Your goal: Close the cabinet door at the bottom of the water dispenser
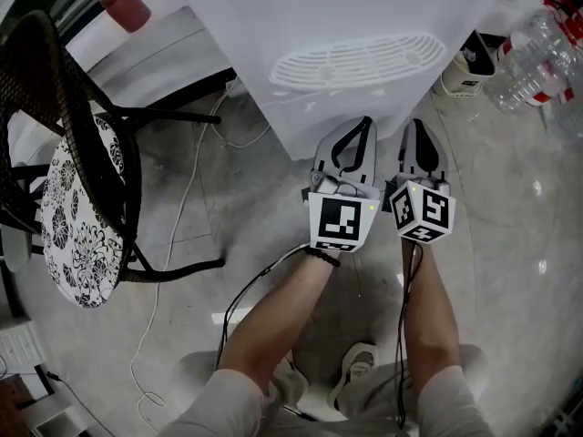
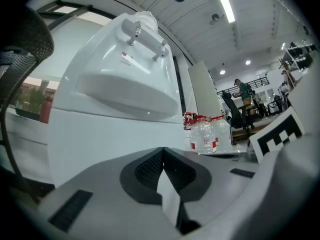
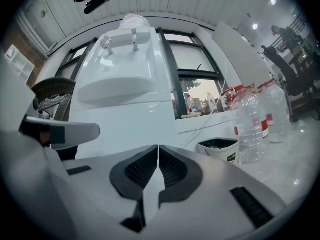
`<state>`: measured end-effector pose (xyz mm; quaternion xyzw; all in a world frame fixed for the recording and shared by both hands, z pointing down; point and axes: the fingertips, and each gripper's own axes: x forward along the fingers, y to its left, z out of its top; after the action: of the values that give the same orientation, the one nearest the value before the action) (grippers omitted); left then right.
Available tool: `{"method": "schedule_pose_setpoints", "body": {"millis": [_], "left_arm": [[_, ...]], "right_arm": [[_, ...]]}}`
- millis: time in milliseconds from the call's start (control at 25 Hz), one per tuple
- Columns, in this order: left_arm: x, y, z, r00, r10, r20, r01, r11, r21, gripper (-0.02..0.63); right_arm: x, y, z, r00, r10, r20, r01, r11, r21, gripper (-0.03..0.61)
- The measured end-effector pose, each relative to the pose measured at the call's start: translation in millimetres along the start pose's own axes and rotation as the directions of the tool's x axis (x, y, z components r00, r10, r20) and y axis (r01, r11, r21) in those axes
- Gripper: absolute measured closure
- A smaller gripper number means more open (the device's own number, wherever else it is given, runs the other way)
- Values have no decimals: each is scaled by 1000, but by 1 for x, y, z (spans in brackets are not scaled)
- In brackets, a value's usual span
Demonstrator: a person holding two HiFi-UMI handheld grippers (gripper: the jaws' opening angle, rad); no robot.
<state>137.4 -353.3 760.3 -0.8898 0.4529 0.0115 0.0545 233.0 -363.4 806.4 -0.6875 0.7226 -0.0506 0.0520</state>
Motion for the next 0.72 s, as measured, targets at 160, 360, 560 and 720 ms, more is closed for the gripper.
{"method": "schedule_pose_setpoints", "body": {"millis": [160,360,560,720], "left_arm": [[-24,9,35,999,50,-18,-51,997,-50,606],[-57,19,126,996,87,-15,-88,992,-93,606],[-99,37,241,992,121,-30,-124,985,-119,606],[-135,55,350,988,151,-44,-155,982,-112,606]], "right_arm": [[-35,-1,39,999,-29,-33,30,999,38,557],[-86,8,121,998,-42,-56,43,999,19,557],[-136,16,231,997,-73,-36,74,997,25,557],[-165,36,344,999,-30,-27,29,1000,-7,557]]}}
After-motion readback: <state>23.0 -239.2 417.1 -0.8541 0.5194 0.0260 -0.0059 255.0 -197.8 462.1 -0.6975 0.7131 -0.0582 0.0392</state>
